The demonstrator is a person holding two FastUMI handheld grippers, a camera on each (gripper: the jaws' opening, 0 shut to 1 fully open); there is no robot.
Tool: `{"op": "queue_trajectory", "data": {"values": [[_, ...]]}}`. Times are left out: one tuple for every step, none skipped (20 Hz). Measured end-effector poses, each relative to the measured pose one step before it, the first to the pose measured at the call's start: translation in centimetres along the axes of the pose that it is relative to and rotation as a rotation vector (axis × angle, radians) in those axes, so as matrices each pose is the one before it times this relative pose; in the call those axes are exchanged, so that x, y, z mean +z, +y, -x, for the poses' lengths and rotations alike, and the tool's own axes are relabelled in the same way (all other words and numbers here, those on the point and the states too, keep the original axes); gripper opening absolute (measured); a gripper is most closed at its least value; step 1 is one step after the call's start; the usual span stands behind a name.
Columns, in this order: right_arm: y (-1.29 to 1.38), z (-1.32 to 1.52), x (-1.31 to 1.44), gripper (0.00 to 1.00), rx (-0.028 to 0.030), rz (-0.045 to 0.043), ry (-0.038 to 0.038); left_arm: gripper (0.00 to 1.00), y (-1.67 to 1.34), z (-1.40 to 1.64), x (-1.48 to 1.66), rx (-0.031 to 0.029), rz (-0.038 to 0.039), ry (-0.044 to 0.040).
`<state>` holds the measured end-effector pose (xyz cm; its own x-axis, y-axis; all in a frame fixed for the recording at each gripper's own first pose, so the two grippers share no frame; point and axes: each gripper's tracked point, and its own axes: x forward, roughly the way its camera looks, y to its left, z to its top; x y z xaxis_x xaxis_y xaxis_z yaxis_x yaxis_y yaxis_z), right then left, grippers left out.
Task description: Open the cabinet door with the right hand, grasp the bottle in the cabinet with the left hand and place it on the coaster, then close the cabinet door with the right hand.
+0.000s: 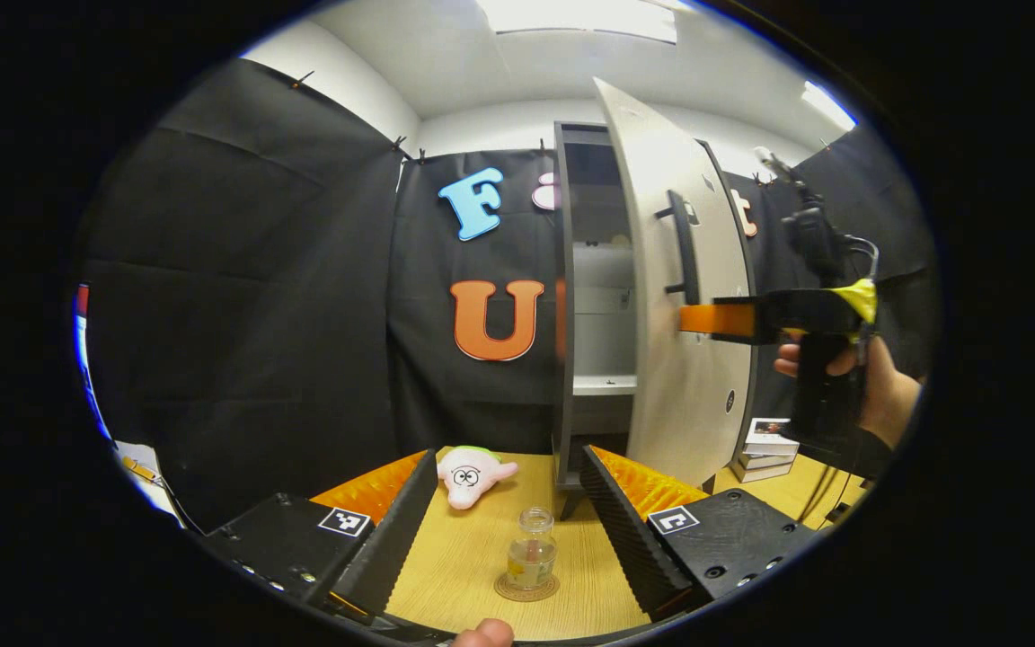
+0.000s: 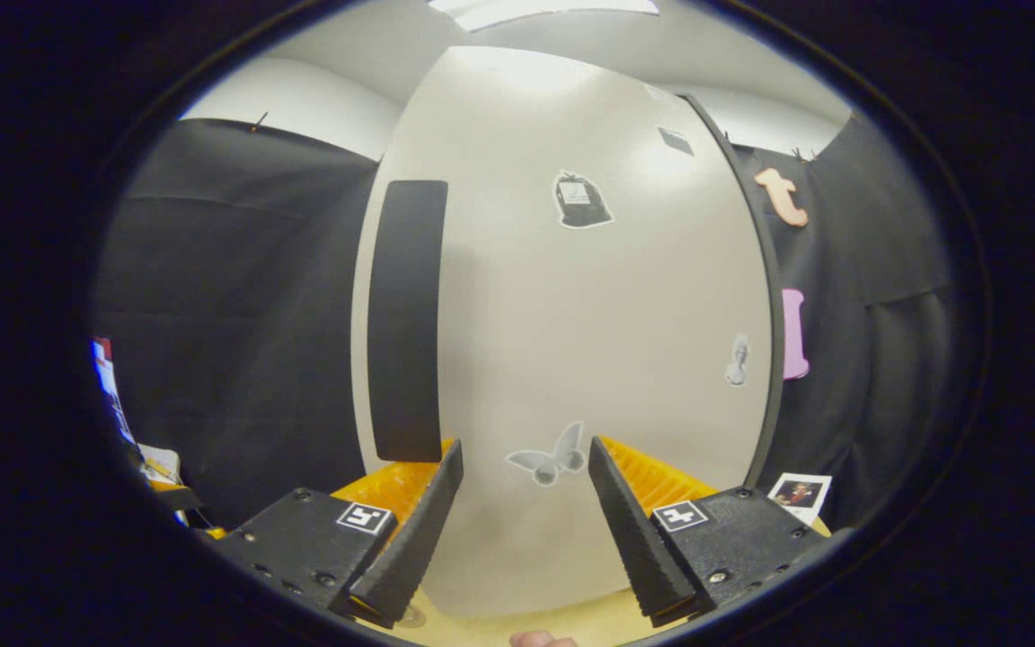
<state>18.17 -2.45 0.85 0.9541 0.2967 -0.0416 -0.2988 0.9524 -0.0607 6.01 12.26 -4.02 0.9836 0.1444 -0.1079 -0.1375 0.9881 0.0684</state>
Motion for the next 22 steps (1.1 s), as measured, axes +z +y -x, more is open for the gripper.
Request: {"op": "queue_trajectory", "data": {"values": [[-0.3, -0.396, 0.283, 0.92, -0.01734, 0.01731, -0.01409, 0.96, 0.046, -0.005, -0.138, 0.00302, 0.00103, 0.00477], [-0.24, -0.394, 0.074, 0.92, -0.01254, 0.01453, -0.00255, 1.0, 0.103, 0.0, -0.093, 0.00424, 0.00124, 0.0037], [-0.009, -0.44, 0.027, 0.92, -0.01061, 0.00445, -0.00633, 1.0, 0.063, -0.088, -0.246, 0.00243, 0.00116, 0.00395], [-0.037, -0.262, 0.01, 0.92, -0.00655, 0.00078, 0.00028, 0.96, 0.038, -0.024, -0.127, 0.00159, 0.0007, 0.00359], [0.11, -0.166, -0.023, 0.91, -0.00384, -0.00428, 0.00107, 0.96, 0.056, 0.137, -0.113, 0.00268, 0.00153, 0.00368], [-0.016, 0.011, -0.051, 0.92, -0.00069, -0.0088, 0.00395, 0.96, 0.025, 0.059, -0.147, 0.00108, 0.003, 0.0047], [0.082, 0.062, -0.118, 0.92, -0.00183, -0.01124, 0.00446, 0.96, 0.115, 0.08, -0.107, -0.00049, 0.00486, 0.00527], [-0.054, 0.32, 0.034, 0.92, -0.00139, -0.01099, -0.00008, 0.96, 0.077, 0.216, 0.066, -0.00162, 0.00421, 0.00085], [-0.088, 0.226, -0.118, 0.93, 0.0003, -0.00626, 0.00139, 0.97, -0.024, 0.133, -0.081, -0.0018, 0.0029, 0.00085], [-0.219, 0.554, -0.017, 0.93, -0.0027, -0.00129, -0.00054, 0.97, -0.123, 0.201, -0.093, -0.00372, 0.00399, 0.00316], [-0.296, 0.624, 0.095, 0.93, -0.00391, -0.00141, -0.00469, 0.98, -0.266, 0.079, -0.063, -0.00773, 0.00557, 0.00313], [-0.225, 0.798, 0.134, 0.93, -0.00244, -0.00342, -0.00768, 0.98, -0.328, 0.089, 0.181, -0.00666, 0.0063, 0.00113], [-0.065, 0.657, -0.079, 0.93, -0.001, -0.00718, -0.00147, 0.97, -0.301, 0.017, 0.137, -0.00925, 0.00819, 0.00034], [-0.052, 1.009, 0.033, 0.93, 0.00294, -0.00915, 0.00069, 0.96, -0.389, 0.105, 0.249, -0.00931, 0.008, -0.00471], [0.052, 1.069, 0.016, 0.92, 0.00305, -0.00866, -0.00043, 0.95, -0.344, 0.147, 0.249, -0.01004, 0.00374, -0.00614], [-0.193, 1.119, 0.065, 0.93, -0.00091, -0.00708, -0.00399, 0.95, -0.294, 0.203, 0.336, -0.00501, -0.00229, -0.00579], [-0.306, 1.431, 0.122, 0.93, -0.00589, -0.00335, -0.00714, 0.95, -0.34, 0.091, 0.094, -0.00648, -0.00552, -0.00382], [-0.478, 1.423, 0.133, 0.93, -0.00861, 0.00224, -0.01262, 0.95, -0.452, 0.014, 0.071, -0.01352, -0.00254, -0.00243], [-0.597, 1.303, 0.303, 0.92, -0.01451, 0.00888, -0.01527, 0.95, -0.8, 0.004, -0.027, -0.02419, 0.00336, 0.00238], [-0.922, 0.9, 0.236, 0.93, -0.02225, 0.01135, -0.00317, 0.95, -0.78, -0.015, -0.076, -0.0201, 0.00468, 0.00863], [-0.872, 0.981, 0.126, 0.92, -0.02489, 0.00534, -0.00372, 0.95, -0.447, 0.157, 0.358, -0.01347, 0.00354, -0.00265], [-0.81, 0.954, 0.173, 0.93, -0.02342, 0.00021, -0.00724, 0.95, -0.492, 0.198, 0.621, -0.01041, 0.00042, -0.01422]]}}
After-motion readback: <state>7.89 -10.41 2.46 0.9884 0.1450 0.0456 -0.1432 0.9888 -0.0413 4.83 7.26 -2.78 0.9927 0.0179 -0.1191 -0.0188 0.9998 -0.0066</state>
